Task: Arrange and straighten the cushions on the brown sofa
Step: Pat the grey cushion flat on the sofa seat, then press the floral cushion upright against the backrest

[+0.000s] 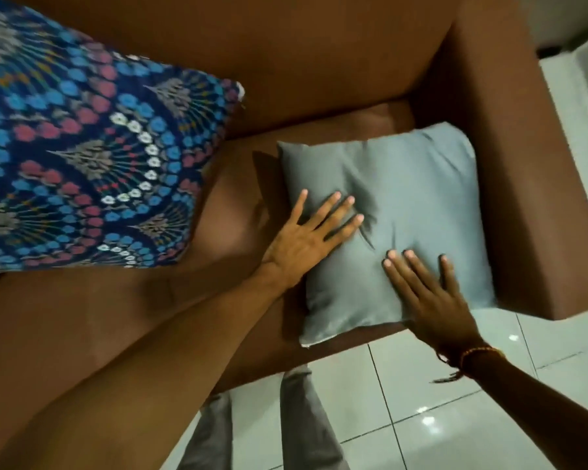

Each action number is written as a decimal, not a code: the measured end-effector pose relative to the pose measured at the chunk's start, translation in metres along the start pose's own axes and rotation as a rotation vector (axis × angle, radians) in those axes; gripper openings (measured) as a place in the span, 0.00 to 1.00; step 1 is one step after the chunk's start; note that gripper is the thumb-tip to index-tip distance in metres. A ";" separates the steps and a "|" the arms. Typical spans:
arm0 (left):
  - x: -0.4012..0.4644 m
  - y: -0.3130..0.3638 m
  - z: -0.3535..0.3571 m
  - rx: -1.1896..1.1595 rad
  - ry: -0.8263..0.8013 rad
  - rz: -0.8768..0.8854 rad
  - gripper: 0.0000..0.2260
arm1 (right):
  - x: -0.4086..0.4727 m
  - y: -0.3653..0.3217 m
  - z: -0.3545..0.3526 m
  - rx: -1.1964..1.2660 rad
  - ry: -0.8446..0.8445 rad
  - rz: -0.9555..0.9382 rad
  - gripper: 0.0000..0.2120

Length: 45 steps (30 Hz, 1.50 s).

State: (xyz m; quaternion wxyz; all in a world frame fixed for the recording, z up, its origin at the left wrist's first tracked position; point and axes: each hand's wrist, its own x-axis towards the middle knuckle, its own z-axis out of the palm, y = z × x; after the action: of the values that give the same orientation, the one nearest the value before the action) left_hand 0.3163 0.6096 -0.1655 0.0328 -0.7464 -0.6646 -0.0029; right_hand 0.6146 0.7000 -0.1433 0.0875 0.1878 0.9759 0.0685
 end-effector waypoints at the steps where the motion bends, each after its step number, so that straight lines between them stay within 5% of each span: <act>1: 0.006 0.004 0.004 0.021 0.008 -0.017 0.31 | 0.002 0.003 0.003 -0.018 0.027 0.070 0.42; 6: 0.028 -0.018 -0.015 -0.146 0.090 0.021 0.20 | 0.031 0.011 -0.016 0.141 0.132 0.132 0.34; 11: 0.038 -0.059 -0.091 -0.388 0.092 -0.009 0.25 | 0.051 0.066 -0.096 0.545 0.258 0.100 0.28; 14: 0.047 -0.081 -0.136 -0.523 0.295 -0.087 0.17 | 0.083 0.102 -0.146 0.670 0.422 0.154 0.27; 18: 0.087 -0.111 -0.176 -0.721 0.393 -0.299 0.10 | 0.143 0.132 -0.188 0.824 0.498 0.265 0.04; 21: 0.131 -0.143 -0.185 -0.688 0.301 -0.445 0.21 | 0.188 0.153 -0.189 0.859 0.521 0.416 0.12; 23: 0.160 -0.161 -0.182 -0.611 0.220 -0.542 0.25 | 0.212 0.165 -0.174 0.873 0.502 0.481 0.06; 26: 0.188 -0.171 -0.168 -0.439 0.170 -0.636 0.28 | 0.241 0.176 -0.147 0.895 0.460 0.550 0.18; 30: 0.189 -0.168 -0.149 -0.348 0.347 -0.721 0.32 | 0.256 0.180 -0.130 0.815 0.499 0.594 0.25; 35: 0.175 -0.143 -0.137 -0.273 0.623 -0.668 0.34 | 0.257 0.156 -0.135 0.643 0.876 0.478 0.31; 39: 0.174 -0.120 -0.121 -0.065 0.430 -0.462 0.37 | 0.269 0.121 -0.141 0.341 0.723 0.313 0.33; 45: 0.146 -0.150 -0.121 -0.041 0.292 -0.602 0.33 | 0.274 0.111 -0.156 0.462 0.644 0.522 0.36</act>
State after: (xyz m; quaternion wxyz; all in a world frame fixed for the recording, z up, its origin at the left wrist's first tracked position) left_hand 0.1892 0.7648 -0.0309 0.1104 -0.5087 -0.8435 -0.1325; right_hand 0.3728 0.8906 -0.0127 -0.2839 0.4104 0.8632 -0.0760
